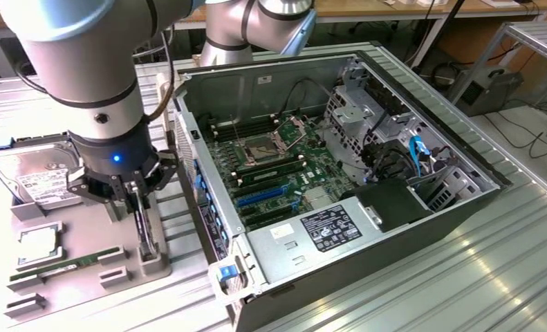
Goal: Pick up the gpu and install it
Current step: 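Pick up the gpu and move the gpu toward the slot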
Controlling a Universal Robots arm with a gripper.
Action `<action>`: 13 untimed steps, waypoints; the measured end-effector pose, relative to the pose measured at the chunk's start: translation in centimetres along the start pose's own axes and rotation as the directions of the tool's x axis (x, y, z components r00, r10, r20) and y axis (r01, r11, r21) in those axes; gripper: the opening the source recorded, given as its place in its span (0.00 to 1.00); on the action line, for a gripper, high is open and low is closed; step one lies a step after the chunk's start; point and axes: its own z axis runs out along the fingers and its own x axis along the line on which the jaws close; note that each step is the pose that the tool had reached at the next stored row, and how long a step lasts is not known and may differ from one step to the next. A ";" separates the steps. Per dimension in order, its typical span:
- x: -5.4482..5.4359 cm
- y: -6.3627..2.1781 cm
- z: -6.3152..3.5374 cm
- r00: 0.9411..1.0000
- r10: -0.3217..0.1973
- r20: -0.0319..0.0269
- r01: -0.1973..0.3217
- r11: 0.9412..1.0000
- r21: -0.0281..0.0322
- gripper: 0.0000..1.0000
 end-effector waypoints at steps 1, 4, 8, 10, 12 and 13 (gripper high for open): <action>0.0 0.02 -0.54 1.000 0.000 0.000 0.000 1.000 0.000 0.26; -0.1 0.06 -1.91 1.000 0.000 0.000 0.000 1.000 0.000 0.26; -0.3 0.15 -4.11 1.000 0.000 0.000 0.000 1.000 0.000 0.26; -0.5 0.18 -5.05 1.000 0.000 0.000 0.000 1.000 0.000 0.26; -0.7 0.21 -5.95 1.000 0.000 0.000 0.000 1.000 0.000 0.26; -0.8 0.23 -6.38 1.000 0.000 0.000 0.000 1.000 0.000 0.26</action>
